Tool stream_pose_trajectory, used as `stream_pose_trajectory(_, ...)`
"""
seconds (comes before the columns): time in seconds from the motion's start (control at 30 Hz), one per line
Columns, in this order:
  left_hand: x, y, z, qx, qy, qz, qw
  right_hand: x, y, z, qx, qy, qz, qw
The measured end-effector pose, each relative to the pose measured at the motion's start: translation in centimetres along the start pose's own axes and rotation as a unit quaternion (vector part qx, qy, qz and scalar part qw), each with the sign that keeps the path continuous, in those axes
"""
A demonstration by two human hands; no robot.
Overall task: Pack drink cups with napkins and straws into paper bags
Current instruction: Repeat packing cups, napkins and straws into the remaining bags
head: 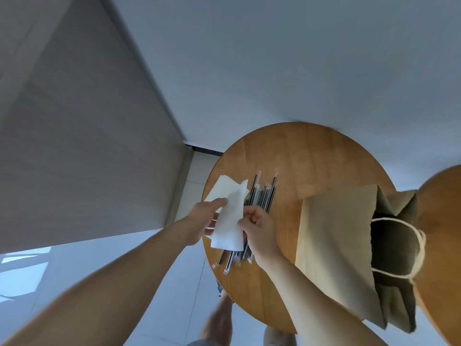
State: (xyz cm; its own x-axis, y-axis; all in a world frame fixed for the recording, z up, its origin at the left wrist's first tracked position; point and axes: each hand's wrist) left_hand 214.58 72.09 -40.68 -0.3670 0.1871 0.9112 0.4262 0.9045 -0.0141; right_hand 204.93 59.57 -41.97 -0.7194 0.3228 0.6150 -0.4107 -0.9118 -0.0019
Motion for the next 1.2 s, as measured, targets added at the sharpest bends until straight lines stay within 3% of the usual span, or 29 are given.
stream_pose_trajectory(0.1, -0.2, -0.6, 0.3, 0.067, 0.010, 0.049, 0.996, 0.1, 1.0, -0.3, -0.017, -0.004, -0.019, 1.000)
stream_pose_trajectory(0.2, -0.3, -1.2, 0.2, 0.055, -0.016, 0.023, 0.998, -0.5, 2.2, -1.9, 0.018, 0.001, -0.085, 0.996)
stream_pose_trajectory(0.3, -0.3, -1.5, -0.1, 0.009, -0.051, -0.043, 0.998, -2.2, 3.5, -4.1, 0.211, -0.021, -0.177, 0.961)
stream_pose_trajectory(0.5, -0.2, -1.0, 0.3, -0.024, -0.086, -0.095, 0.992, -4.4, 3.3, -6.0, 0.444, -0.098, -0.143, 0.879)
stream_pose_trajectory(1.03, 1.6, -2.6, 0.2, -0.064, -0.112, -0.104, 0.986, -2.9, 5.3, -4.4, 0.344, -0.076, -0.166, 0.921)
stream_pose_trajectory(1.2, 3.8, -3.3, -1.3, -0.100, -0.137, -0.091, 0.981, -1.6, 5.4, -2.4, 0.328, -0.073, -0.135, 0.932)
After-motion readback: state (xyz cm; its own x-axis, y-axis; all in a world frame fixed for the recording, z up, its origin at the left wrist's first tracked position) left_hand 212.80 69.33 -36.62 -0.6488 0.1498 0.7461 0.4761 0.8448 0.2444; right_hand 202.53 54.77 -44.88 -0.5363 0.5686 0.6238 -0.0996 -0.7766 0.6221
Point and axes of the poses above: each hand's wrist, its own x-axis away from the middle knuckle, its own y-axis out of the back of the hand, z = x × y, and after that the axes turned 2 degrees about x, right-handed
